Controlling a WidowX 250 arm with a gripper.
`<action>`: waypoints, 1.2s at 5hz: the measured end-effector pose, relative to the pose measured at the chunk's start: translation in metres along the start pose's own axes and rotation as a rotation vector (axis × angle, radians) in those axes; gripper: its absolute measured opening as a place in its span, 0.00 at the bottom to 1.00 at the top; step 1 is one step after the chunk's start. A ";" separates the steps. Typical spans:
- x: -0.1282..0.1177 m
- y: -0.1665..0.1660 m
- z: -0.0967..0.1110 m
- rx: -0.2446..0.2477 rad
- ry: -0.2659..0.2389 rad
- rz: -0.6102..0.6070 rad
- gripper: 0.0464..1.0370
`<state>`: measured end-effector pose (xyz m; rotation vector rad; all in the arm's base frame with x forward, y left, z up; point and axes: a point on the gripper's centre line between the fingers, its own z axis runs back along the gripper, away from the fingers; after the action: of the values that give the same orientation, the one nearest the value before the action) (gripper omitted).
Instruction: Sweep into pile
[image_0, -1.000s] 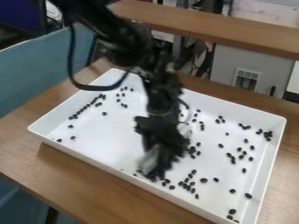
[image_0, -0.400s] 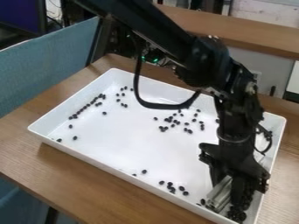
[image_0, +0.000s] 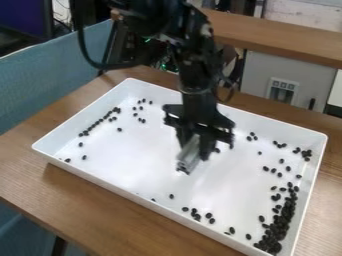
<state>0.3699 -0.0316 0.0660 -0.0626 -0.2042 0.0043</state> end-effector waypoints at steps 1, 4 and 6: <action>0.020 0.040 0.018 0.062 -0.032 0.037 0.35; 0.019 0.191 -0.016 0.169 0.076 0.124 0.35; 0.020 0.204 -0.024 0.208 0.111 0.073 0.35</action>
<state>0.3946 0.1708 0.0335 0.1372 -0.0895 0.0942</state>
